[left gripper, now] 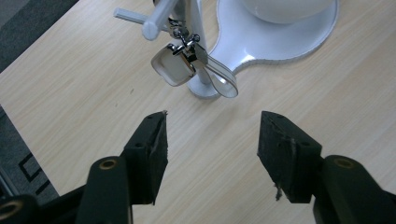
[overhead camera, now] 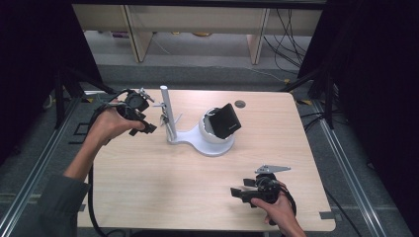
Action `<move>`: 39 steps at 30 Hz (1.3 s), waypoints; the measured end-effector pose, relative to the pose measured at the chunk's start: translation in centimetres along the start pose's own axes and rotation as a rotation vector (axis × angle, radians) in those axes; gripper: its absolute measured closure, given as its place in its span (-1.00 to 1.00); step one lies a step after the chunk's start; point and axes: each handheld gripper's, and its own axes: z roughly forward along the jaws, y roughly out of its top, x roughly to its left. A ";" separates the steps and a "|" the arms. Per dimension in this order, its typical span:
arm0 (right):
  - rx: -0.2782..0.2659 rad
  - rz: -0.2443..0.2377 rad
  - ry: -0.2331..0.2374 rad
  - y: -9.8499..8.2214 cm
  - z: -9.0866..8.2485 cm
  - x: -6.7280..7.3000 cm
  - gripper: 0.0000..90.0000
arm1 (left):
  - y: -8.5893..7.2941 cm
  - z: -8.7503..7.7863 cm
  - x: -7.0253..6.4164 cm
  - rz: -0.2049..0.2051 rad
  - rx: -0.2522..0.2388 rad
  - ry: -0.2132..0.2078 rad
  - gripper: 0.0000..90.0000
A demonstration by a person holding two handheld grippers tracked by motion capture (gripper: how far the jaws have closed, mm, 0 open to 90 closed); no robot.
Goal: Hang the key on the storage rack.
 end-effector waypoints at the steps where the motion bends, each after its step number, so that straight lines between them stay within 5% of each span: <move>1: 0.005 -0.001 -0.007 0.0 -0.1 0.0 -0.42 | -0.1 -0.1 0.0 0.003 -0.005 0.004 -0.10; 17: -0.012 0.004 0.002 0.0 0.0 -0.2 -0.42 | -2.8 0.7 -3.1 0.029 -0.034 -0.038 -0.33; 23: -0.011 0.003 -0.005 0.0 -0.1 -0.1 -0.42 | -4.2 1.2 -4.5 0.061 -0.069 -0.086 -0.37; 39: 0.003 0.004 -0.012 0.1 0.1 0.1 -0.42 | -7.2 2.3 -6.8 0.053 -0.120 -0.150 -0.42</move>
